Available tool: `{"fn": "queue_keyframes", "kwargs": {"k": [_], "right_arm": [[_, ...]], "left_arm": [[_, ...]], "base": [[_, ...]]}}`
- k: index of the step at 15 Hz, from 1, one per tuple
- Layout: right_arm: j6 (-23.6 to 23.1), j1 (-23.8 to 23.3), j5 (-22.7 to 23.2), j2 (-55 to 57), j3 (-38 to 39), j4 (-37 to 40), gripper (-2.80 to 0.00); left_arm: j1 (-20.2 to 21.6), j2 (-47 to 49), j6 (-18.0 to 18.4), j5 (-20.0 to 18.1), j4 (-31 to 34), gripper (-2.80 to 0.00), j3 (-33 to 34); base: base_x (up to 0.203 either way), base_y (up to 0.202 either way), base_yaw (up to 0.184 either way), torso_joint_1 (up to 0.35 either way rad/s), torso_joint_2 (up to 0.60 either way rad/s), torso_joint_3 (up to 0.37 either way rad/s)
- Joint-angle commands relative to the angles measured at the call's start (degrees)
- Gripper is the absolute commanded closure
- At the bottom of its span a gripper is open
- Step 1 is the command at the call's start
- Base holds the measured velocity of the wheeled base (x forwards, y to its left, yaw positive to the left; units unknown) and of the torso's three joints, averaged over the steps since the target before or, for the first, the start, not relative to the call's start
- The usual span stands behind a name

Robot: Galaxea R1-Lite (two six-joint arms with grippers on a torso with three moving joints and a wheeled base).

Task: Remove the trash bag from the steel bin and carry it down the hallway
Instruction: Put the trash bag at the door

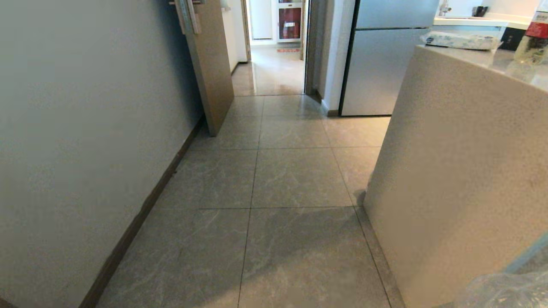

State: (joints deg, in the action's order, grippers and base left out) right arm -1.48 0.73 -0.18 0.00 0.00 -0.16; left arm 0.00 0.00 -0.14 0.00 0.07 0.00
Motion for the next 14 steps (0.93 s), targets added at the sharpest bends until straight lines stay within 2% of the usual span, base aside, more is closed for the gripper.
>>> {"fn": "queue_keyframes", "kwargs": {"k": [1, 14], "right_arm": [[-0.02, -0.03, 0.01, 0.09, 0.09, -0.02, 0.0], [-0.02, -0.03, 0.01, 0.09, 0.09, -0.02, 0.0]], "left_arm": [[0.0, -0.09, 0.05, 0.0, -0.02, 0.0, 0.0], [0.0, -0.09, -0.03, 0.0, 0.01, 0.0, 0.0]], "base": [[0.188, 0.0, 0.002, 0.001, 0.0, 0.0], [0.188, 0.0, 0.0, 0.002, 0.0, 0.003]]}}
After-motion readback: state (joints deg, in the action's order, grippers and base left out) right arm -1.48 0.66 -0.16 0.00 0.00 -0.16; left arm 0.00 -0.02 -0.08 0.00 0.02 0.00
